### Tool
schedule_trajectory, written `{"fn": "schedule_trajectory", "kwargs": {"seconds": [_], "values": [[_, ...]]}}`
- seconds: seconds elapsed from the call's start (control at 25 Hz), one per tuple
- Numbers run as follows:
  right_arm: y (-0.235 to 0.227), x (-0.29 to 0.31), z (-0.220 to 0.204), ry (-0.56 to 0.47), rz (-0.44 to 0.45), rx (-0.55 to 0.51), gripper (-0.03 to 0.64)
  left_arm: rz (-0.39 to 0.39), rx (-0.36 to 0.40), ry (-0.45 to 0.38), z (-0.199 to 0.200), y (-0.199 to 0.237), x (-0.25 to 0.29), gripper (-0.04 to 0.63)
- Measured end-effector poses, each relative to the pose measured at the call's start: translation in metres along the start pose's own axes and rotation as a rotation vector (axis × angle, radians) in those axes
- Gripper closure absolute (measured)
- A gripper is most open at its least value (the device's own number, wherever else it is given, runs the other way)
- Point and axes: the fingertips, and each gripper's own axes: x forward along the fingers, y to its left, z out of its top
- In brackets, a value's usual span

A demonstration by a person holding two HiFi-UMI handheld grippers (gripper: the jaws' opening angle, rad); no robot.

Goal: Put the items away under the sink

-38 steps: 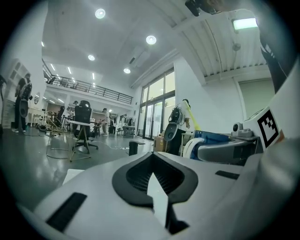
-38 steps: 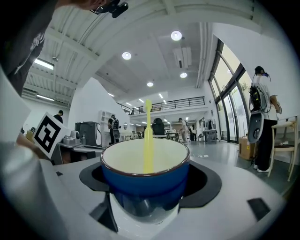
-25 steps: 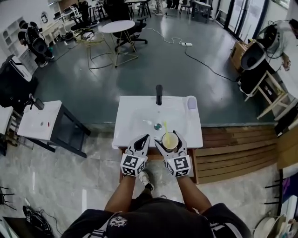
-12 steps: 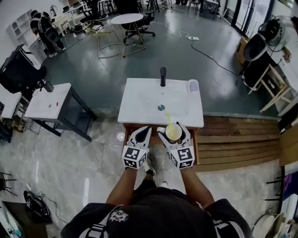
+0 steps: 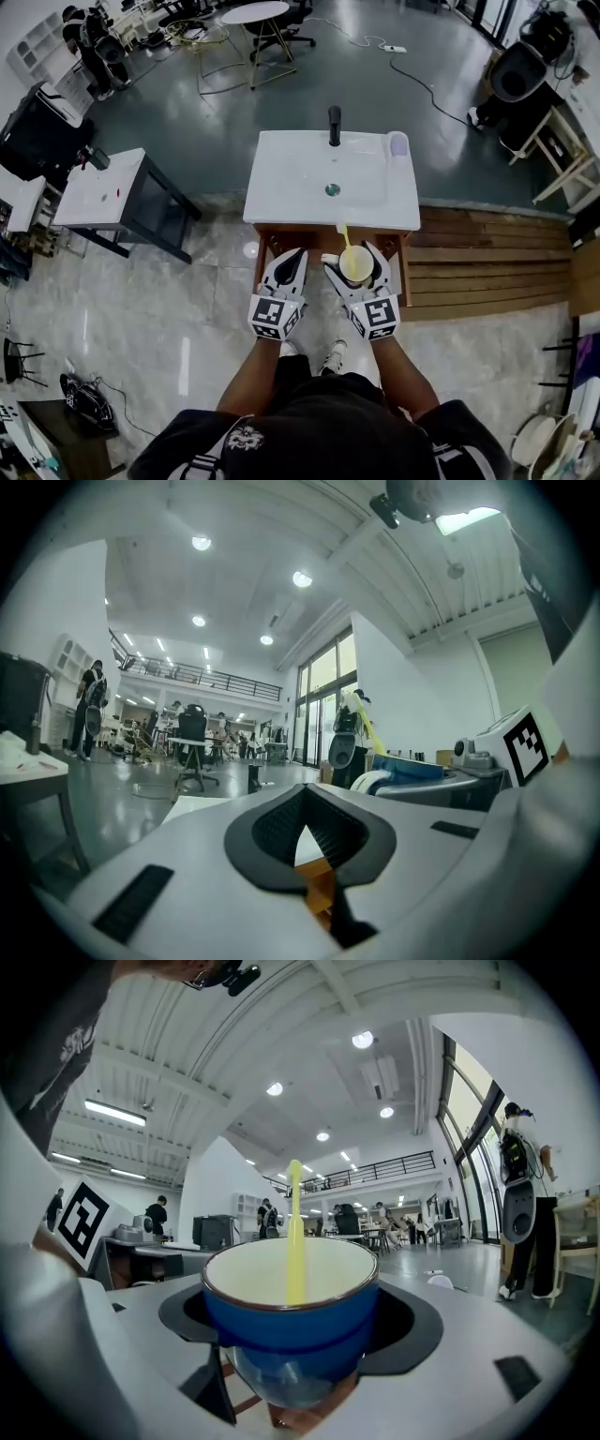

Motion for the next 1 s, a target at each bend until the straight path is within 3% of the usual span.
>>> {"fn": "schedule_trajectory", "kwargs": {"seconds": [0.36, 0.72, 1.0], "values": [[0.033, 0.011, -0.002, 0.006, -0.023, -0.030, 0.193, -0.060, 0.022, -0.041, 0.001, 0.023, -0.016, 0.595], [0.055, 0.022, -0.009, 0.009, -0.043, -0.004, 0.193, -0.103, 0.000, -0.005, -0.019, 0.043, -0.033, 0.595], [0.046, 0.039, -0.030, 0.023, -0.005, 0.012, 0.193, -0.054, 0.026, 0.010, -0.044, 0.054, -0.013, 0.595]]}}
